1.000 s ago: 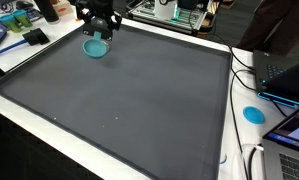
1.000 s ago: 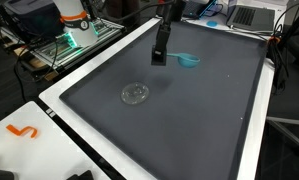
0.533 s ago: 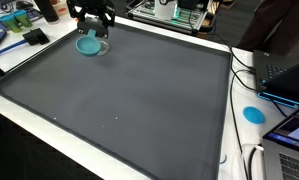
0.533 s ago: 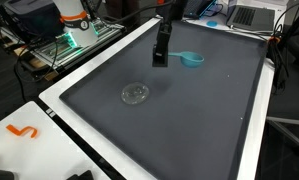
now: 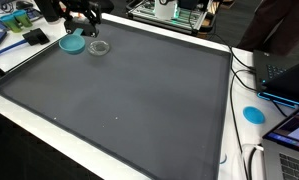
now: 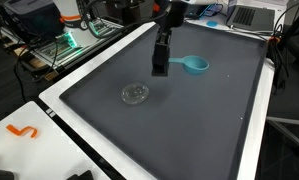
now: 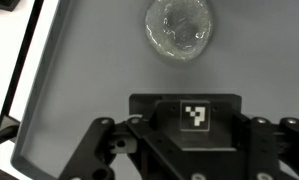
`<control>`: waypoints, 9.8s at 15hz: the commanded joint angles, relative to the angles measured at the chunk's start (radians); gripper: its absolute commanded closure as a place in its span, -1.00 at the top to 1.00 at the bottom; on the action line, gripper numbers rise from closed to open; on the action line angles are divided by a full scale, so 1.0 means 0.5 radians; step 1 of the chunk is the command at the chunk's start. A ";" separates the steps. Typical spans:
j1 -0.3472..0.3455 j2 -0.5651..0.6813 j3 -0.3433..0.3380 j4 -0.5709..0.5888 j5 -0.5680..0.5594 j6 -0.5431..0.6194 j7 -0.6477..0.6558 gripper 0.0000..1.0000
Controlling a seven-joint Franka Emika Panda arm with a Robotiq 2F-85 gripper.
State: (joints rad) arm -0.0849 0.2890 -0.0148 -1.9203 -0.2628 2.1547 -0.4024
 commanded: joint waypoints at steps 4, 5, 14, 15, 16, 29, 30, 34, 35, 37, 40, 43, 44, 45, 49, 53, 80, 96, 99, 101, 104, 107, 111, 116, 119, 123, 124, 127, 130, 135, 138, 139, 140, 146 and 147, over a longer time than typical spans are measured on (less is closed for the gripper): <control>-0.186 0.092 -0.037 0.158 0.320 -0.067 -0.255 -0.43; -0.217 0.094 -0.040 0.165 0.363 -0.067 -0.299 -0.43; -0.521 0.108 -0.075 0.172 0.928 -0.189 -0.862 -0.43; -0.550 0.111 -0.087 0.171 0.990 -0.216 -0.929 -0.43; -0.573 0.114 -0.098 0.171 1.043 -0.245 -0.989 -0.43; -0.806 0.198 -0.233 0.152 1.559 -0.557 -1.715 -0.43; -0.816 0.205 -0.242 0.152 1.576 -0.580 -1.741 -0.43; -0.848 0.229 -0.271 0.136 1.618 -0.623 -1.890 -0.43; -0.859 0.230 -0.267 0.126 1.614 -0.614 -2.010 -0.43; -0.866 0.239 -0.277 0.118 1.622 -0.626 -2.095 -0.43; -0.869 0.238 -0.290 0.084 1.621 -0.618 -2.196 -0.43; -0.867 0.224 -0.302 0.039 1.620 -0.606 -2.266 -0.43; -0.867 0.217 -0.304 0.022 1.622 -0.601 -2.287 -0.43; -0.865 0.210 -0.307 0.004 1.623 -0.590 -2.305 -0.43; -0.856 0.199 -0.319 -0.044 1.626 -0.576 -2.339 -0.43; -0.847 0.166 -0.319 -0.118 1.645 -0.528 -2.395 -0.43; -0.545 -0.192 -0.305 -0.642 1.739 0.113 -2.431 -0.43; -0.260 -0.441 -0.248 -1.044 1.493 0.837 -1.690 -0.43; -0.211 -0.465 -0.234 -1.108 1.312 0.990 -1.429 -0.43; -0.184 -0.478 -0.231 -1.139 1.160 1.051 -1.227 -0.43; -0.152 -0.498 -0.227 -1.159 0.921 1.063 -0.951 -0.43; -0.124 -0.523 -0.217 -1.161 0.700 1.028 -0.726 -0.43; -0.084 -0.551 -0.196 -1.137 0.435 0.970 -0.466 -0.43; -0.038 -0.592 -0.162 -1.081 0.164 0.841 -0.165 -0.43; -0.011 -0.604 -0.136 -1.018 0.060 0.695 -0.027 -0.43; 0.020 -0.612 -0.103 -0.931 -0.019 0.529 0.087 -0.43; 0.025 -0.612 -0.096 -0.910 -0.024 0.492 0.105 -0.43; 0.038 -0.610 -0.082 -0.850 -0.046 0.408 0.169 -0.43; 0.049 -0.620 -0.071 -0.798 -0.036 0.327 0.177 -0.43; 0.059 -0.642 -0.062 -0.712 -0.022 0.185 0.146 -0.43; 0.060 -0.663 -0.059 -0.670 -0.024 0.111 0.134 -0.43; 0.061 -0.675 -0.060 -0.659 -0.010 0.084 0.106 -0.43; 0.060 -0.695 -0.062 -0.656 -0.005 0.061 0.092 -0.43; 0.052 -0.827 -0.083 -0.646 0.036 -0.054 0.011 -0.43; 0.047 -0.854 -0.090 -0.646 0.029 -0.063 0.017 -0.43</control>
State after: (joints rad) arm -0.0603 -0.0841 -0.0470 -2.2328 -0.2518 2.1591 -0.3737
